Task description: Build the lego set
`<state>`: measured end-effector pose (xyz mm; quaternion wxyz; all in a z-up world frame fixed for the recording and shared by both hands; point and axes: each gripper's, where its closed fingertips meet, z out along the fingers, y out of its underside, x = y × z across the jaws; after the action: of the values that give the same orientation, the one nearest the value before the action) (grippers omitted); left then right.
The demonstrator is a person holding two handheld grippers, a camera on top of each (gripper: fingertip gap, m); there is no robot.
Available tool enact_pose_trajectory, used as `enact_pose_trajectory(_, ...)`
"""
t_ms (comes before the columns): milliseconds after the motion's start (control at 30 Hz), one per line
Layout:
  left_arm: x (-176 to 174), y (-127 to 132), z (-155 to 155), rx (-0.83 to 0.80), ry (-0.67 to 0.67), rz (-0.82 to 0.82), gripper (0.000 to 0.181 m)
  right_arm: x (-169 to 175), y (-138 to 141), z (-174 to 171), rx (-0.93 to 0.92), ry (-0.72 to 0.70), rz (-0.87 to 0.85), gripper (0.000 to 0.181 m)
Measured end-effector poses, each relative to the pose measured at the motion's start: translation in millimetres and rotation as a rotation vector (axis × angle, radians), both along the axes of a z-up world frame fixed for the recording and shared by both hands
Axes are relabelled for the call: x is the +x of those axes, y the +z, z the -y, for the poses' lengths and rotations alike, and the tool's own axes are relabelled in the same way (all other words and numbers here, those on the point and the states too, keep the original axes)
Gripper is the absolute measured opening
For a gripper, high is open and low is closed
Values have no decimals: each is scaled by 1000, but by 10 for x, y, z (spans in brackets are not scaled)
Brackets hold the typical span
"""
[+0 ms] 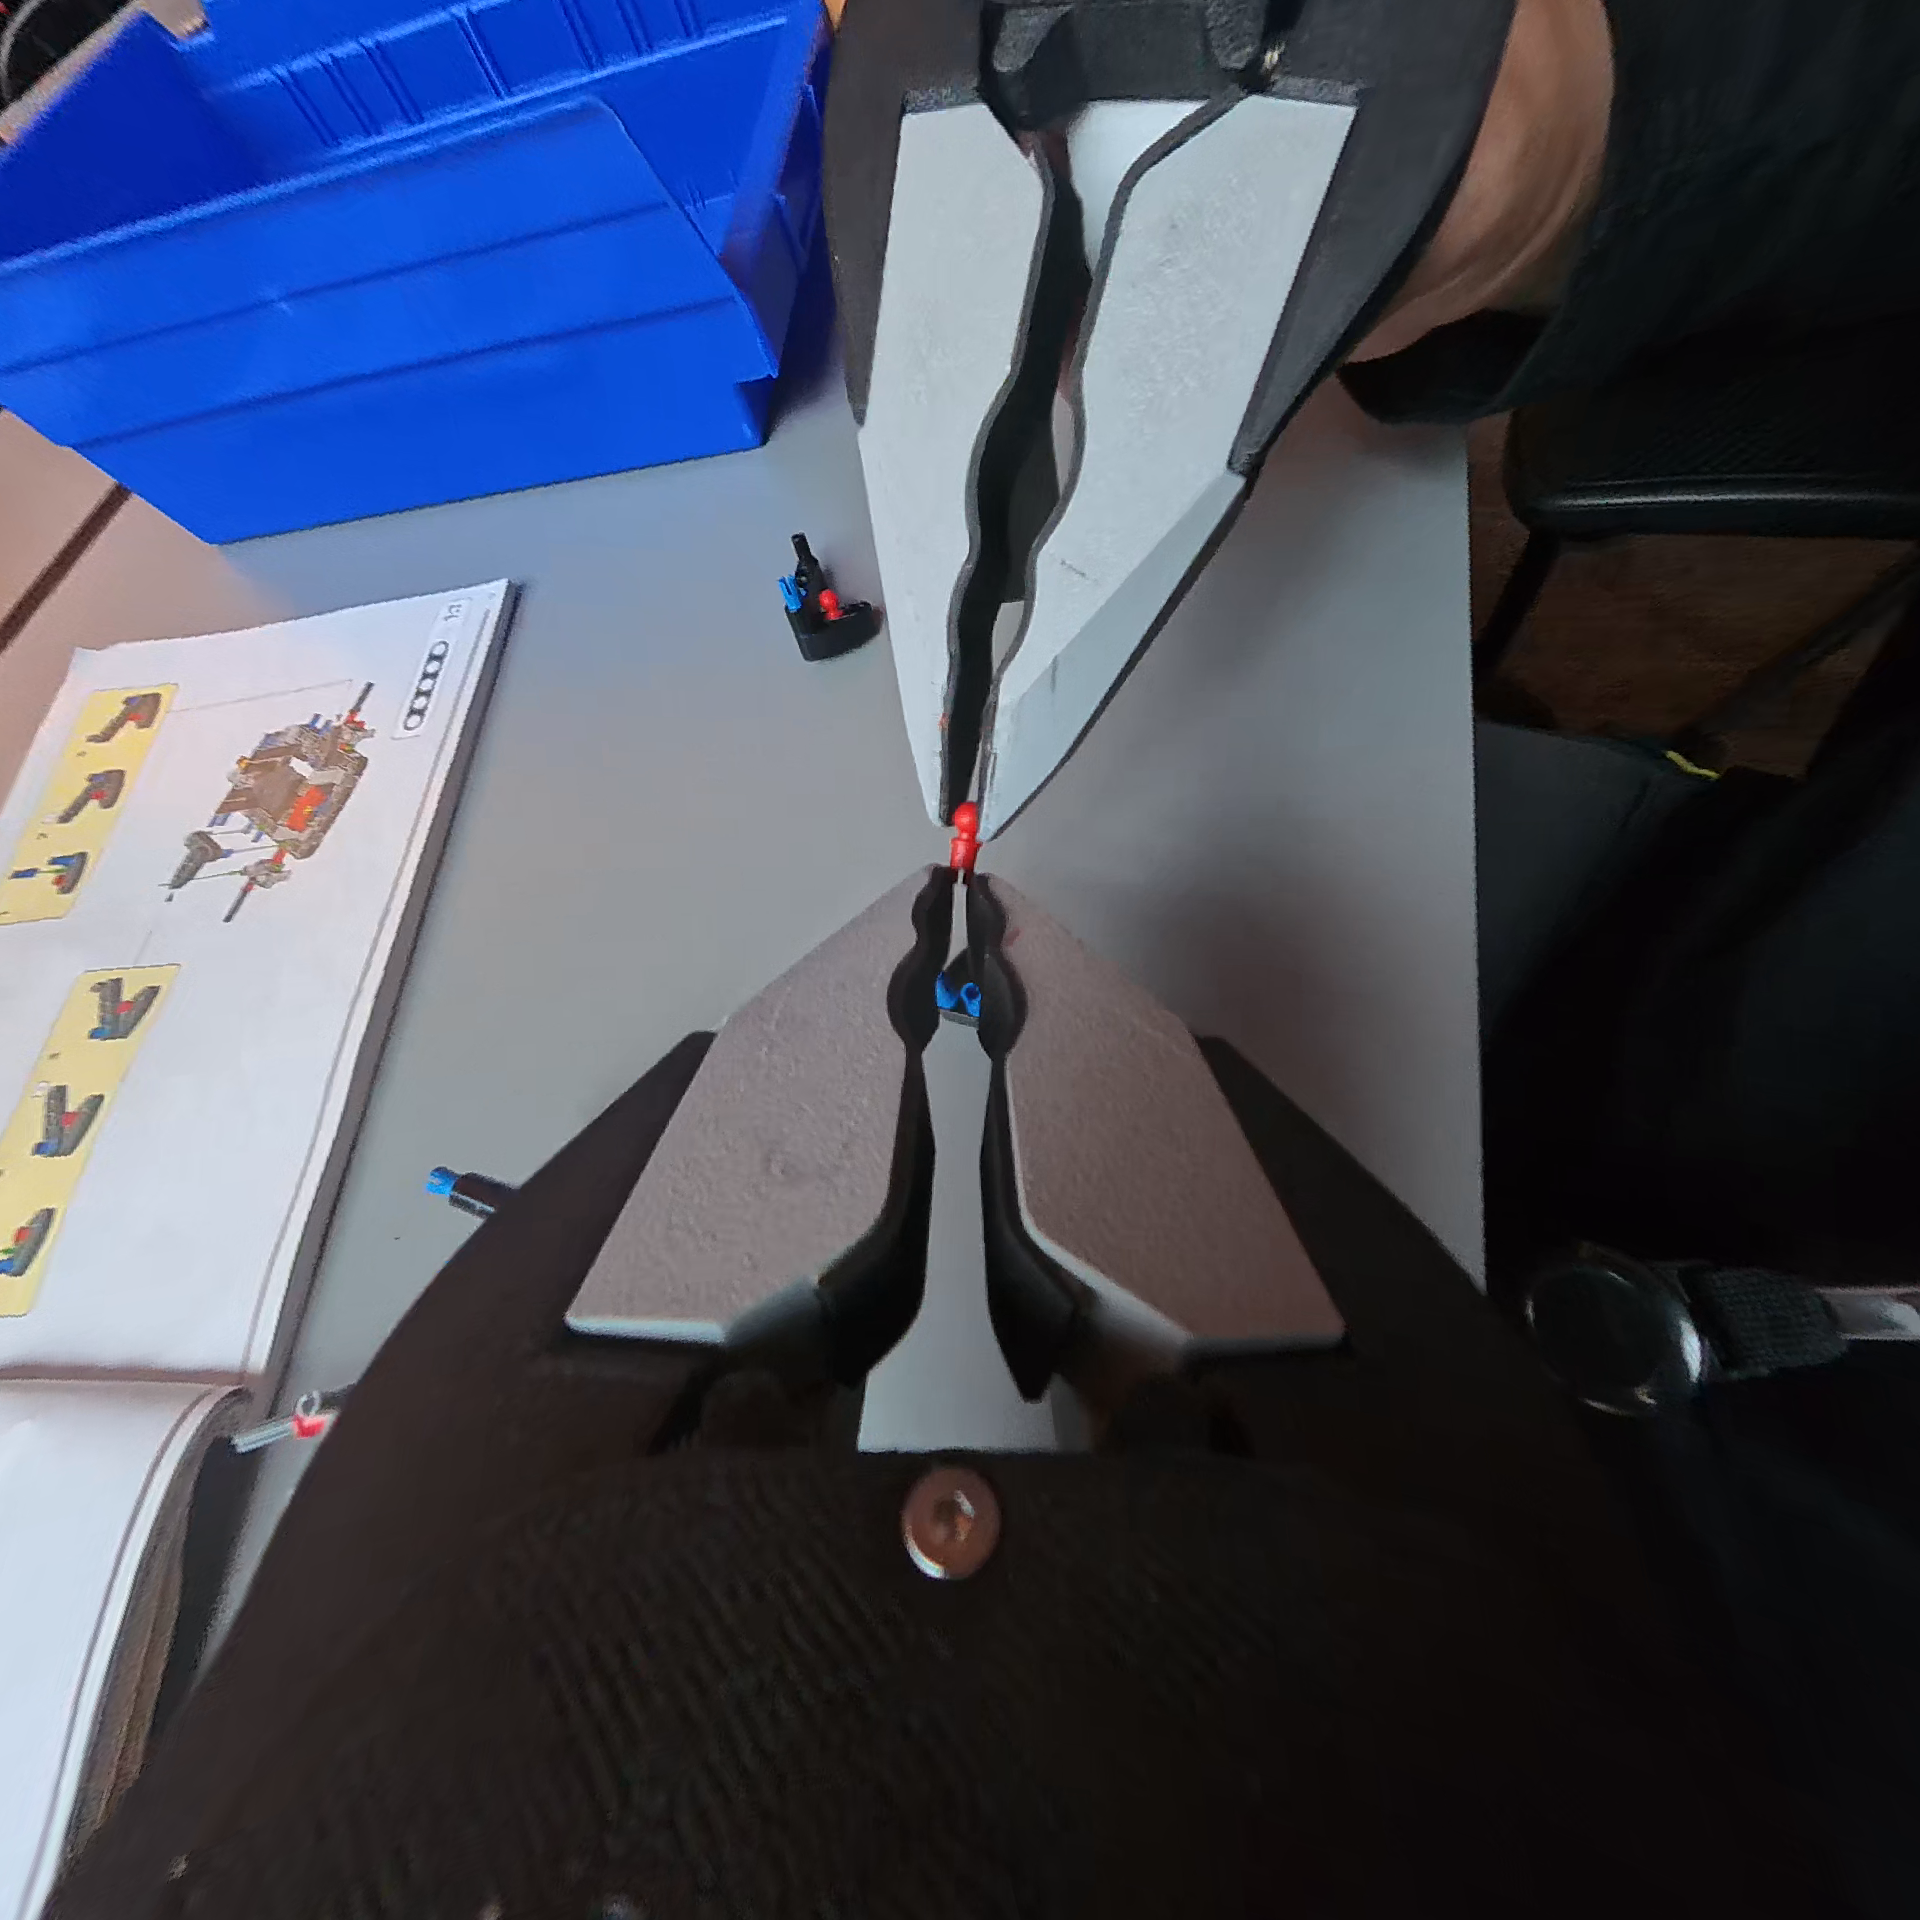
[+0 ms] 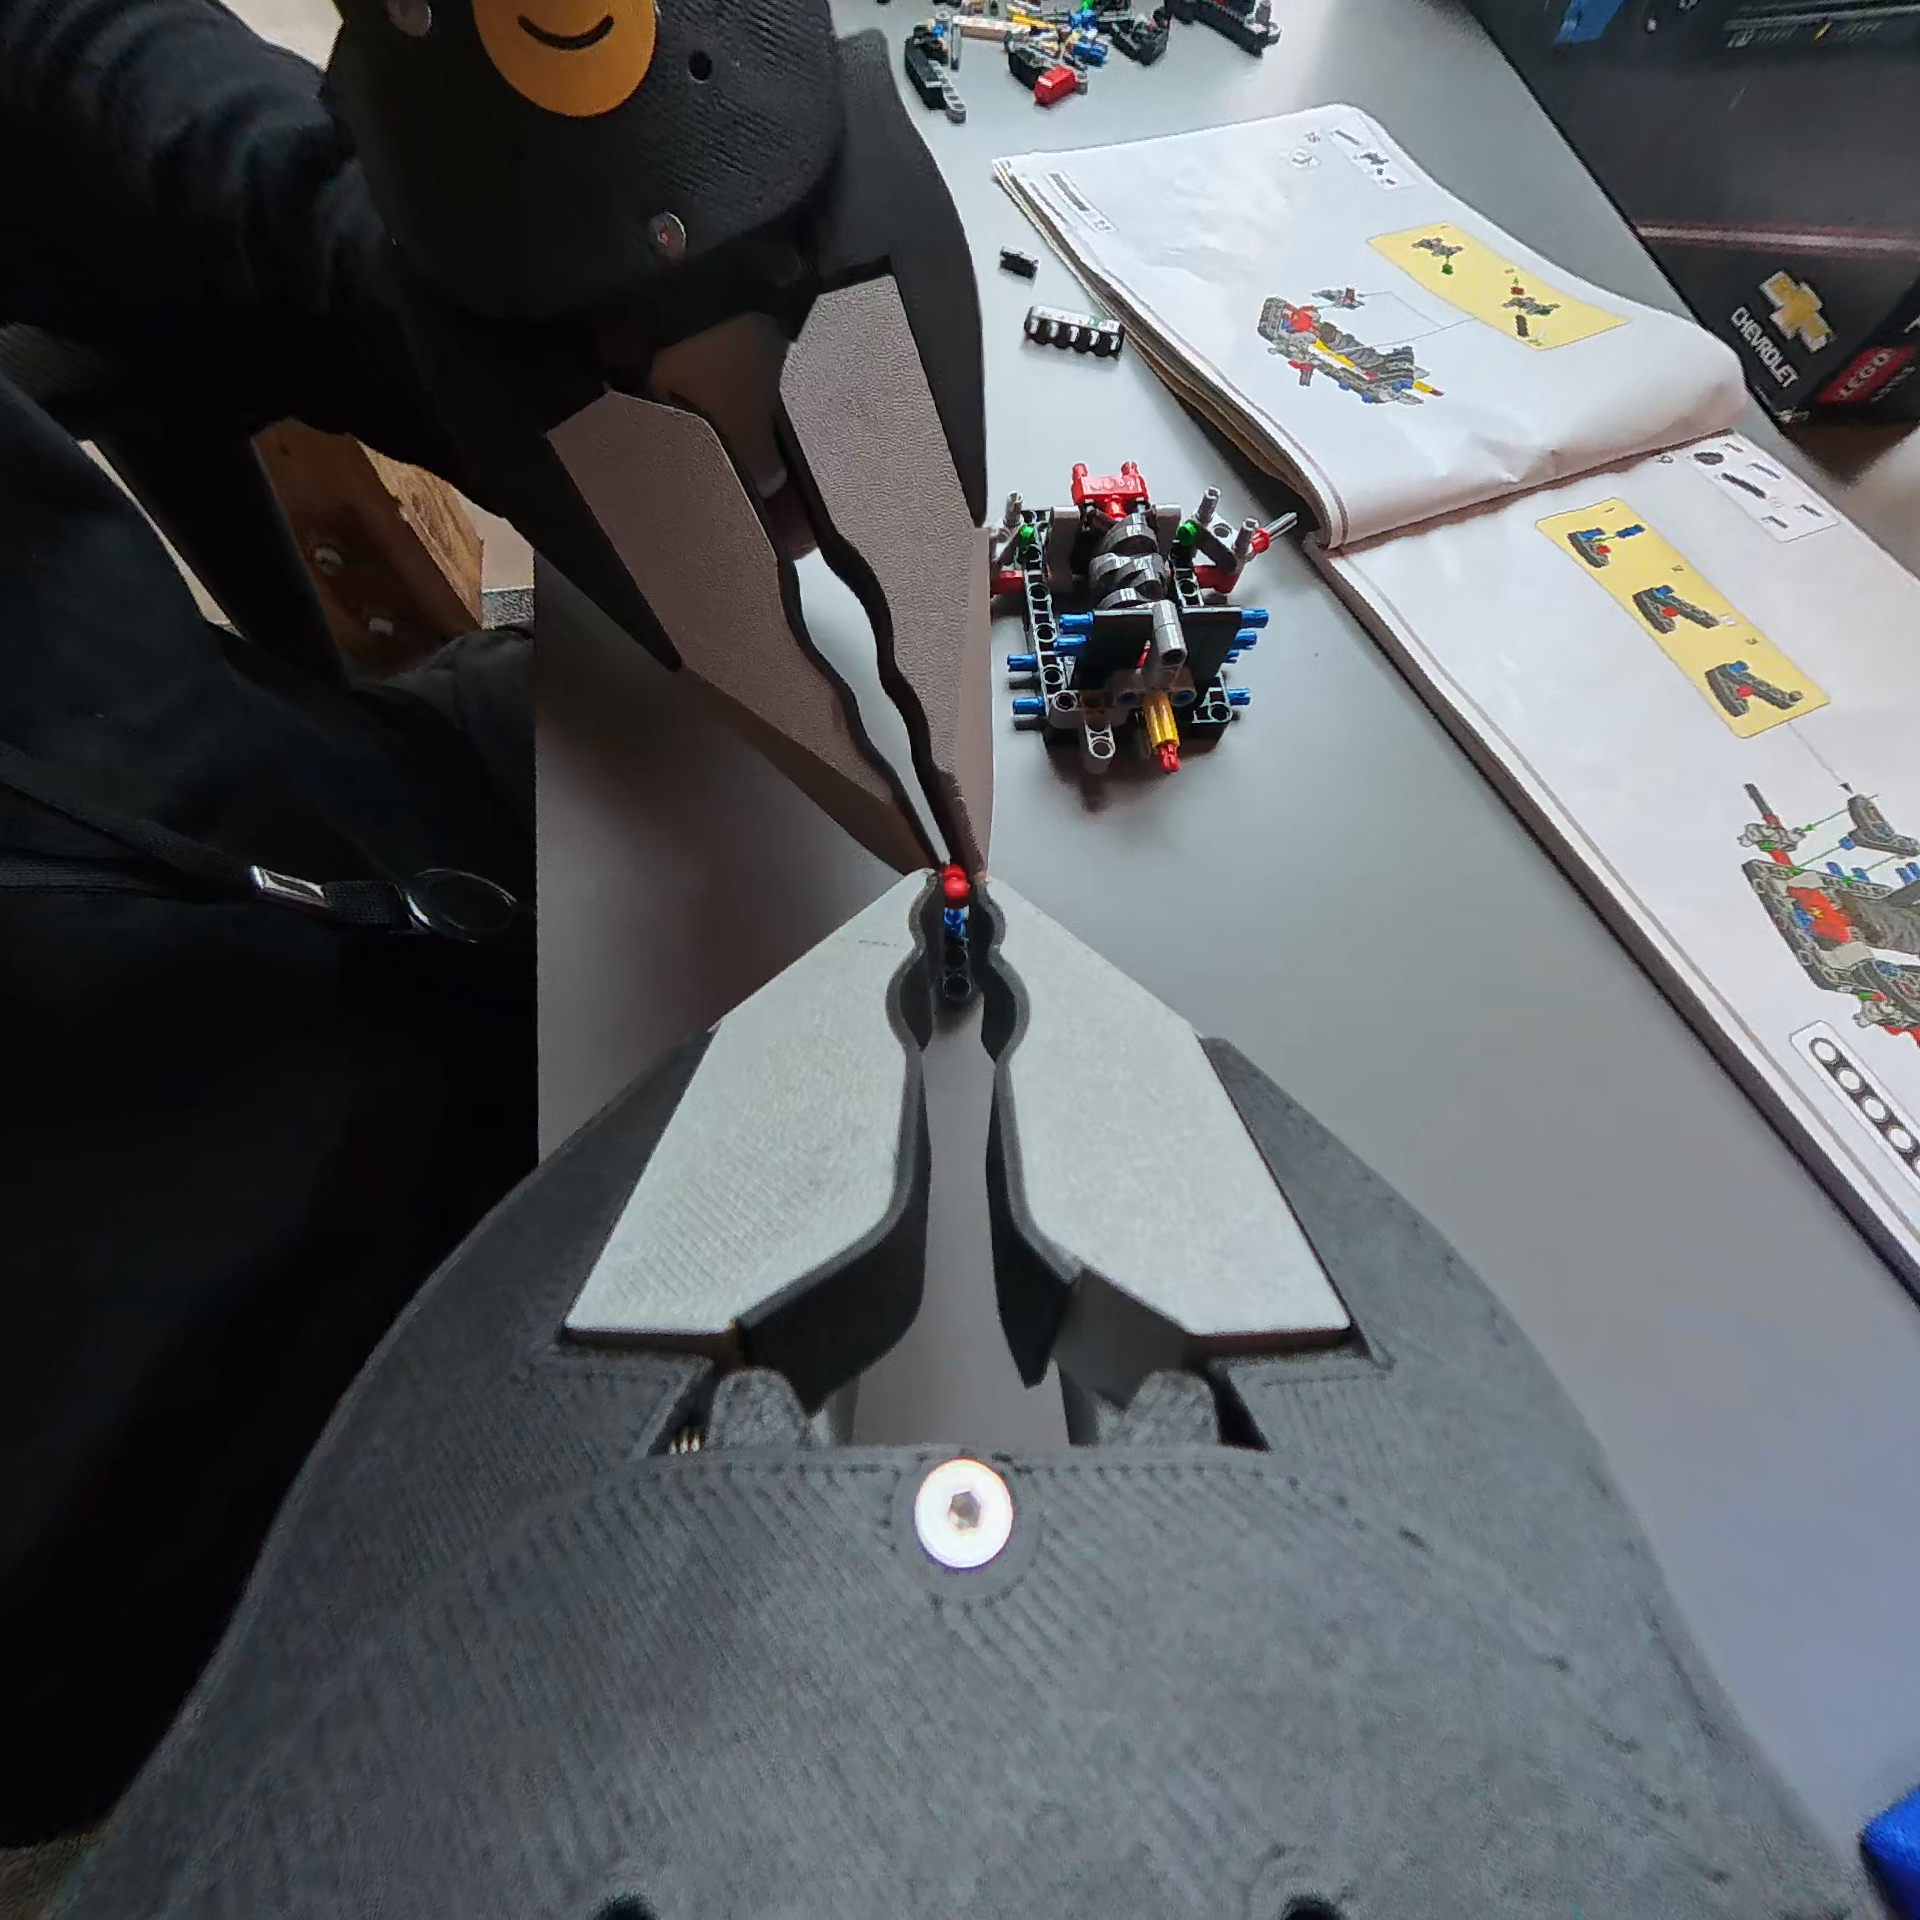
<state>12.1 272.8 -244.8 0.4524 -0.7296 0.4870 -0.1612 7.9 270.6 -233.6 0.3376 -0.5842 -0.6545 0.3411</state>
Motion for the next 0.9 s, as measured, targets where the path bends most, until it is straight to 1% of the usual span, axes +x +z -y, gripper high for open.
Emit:
enact_pose_trajectory(100, -1, 6, -16, 17, 5, -3, 0, -4, 10, -12, -8, -5, -17, 1)
enact_pose_trajectory(200, 21, -2, 4, -42, -10, 46, 0, -14, 24, 2, -68, 5, -54, 1)
enact_pose_trajectory(300, 33, 19, 13, -48, -14, 69, 0, -18, 49, 10, -105, 16, -87, 1)
enact_pose_trajectory(533, 76, 4, 60, -88, -36, 100, 1, -41, 64, 85, -102, 83, -131, 1)
enact_pose_trajectory(800, 73, 9, 68, -101, -32, 102, 1, -56, 74, 99, -104, 99, -169, 1)
enact_pose_trajectory(867, 82, 0, 81, -110, -39, 100, 1, -46, 78, 110, -119, 108, -167, 8)
enact_pose_trajectory(900, 84, -4, 86, -110, -42, 98, 1, -37, 85, 126, -125, 122, -167, 7)
